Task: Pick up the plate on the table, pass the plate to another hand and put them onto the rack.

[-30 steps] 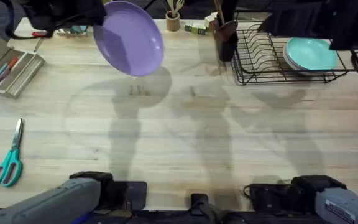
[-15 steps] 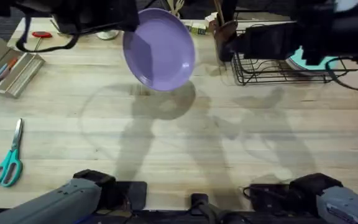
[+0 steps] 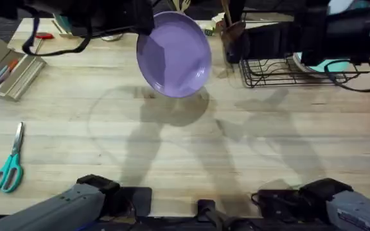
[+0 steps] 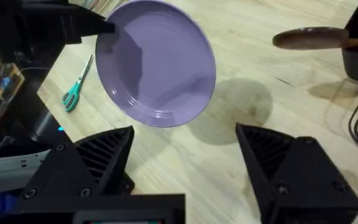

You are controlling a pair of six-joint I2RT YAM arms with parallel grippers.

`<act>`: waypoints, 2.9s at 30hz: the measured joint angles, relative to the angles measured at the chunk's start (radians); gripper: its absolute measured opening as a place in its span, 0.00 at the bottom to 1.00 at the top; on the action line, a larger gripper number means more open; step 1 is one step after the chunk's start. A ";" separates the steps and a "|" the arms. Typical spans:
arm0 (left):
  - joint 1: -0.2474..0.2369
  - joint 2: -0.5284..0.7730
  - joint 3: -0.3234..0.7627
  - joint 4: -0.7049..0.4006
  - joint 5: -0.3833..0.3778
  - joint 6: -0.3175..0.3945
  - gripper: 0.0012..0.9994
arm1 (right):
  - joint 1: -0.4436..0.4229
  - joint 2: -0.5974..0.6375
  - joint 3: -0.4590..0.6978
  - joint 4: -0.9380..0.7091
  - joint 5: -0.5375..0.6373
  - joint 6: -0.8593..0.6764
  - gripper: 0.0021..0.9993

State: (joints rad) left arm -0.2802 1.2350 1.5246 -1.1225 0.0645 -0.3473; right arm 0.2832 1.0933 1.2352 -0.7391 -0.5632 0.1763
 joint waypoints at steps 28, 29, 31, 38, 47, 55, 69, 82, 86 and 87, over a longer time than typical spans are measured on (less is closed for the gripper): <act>0.000 0.000 0.000 0.000 0.000 0.000 0.04 | 0.000 0.076 0.000 0.002 0.055 0.001 1.00; 0.000 0.000 0.000 0.000 0.000 0.000 0.04 | 0.000 0.086 0.000 0.003 0.055 0.001 1.00; 0.000 0.000 0.000 0.000 0.000 0.000 0.04 | 0.000 0.109 0.000 0.003 0.061 0.001 1.00; 0.000 0.000 0.000 0.000 0.000 0.000 0.04 | 0.000 0.203 0.000 0.045 0.063 0.003 1.00; 0.000 0.000 0.000 0.000 0.000 0.000 0.04 | 0.046 0.285 0.000 0.149 0.063 0.004 1.00; 0.000 0.000 0.000 0.000 0.000 0.000 0.04 | 0.105 0.375 0.000 0.204 0.063 0.004 0.99; 0.000 0.000 0.000 0.000 0.000 0.000 0.04 | 0.124 0.397 0.000 0.215 0.062 0.016 0.50; -0.002 0.000 0.000 -0.003 -0.001 0.000 0.04 | 0.126 0.397 0.002 0.219 0.060 0.063 0.03; -0.002 0.000 0.000 -0.004 -0.002 0.000 0.04 | 0.126 0.397 0.002 0.219 0.059 0.063 0.03; -0.002 0.000 0.000 -0.004 -0.002 0.000 0.04 | 0.126 0.397 0.002 0.219 0.059 0.063 0.03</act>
State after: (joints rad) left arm -0.2817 1.2350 1.5242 -1.1263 0.0624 -0.3473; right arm 0.4091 1.4899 1.2373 -0.5206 -0.5045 0.2394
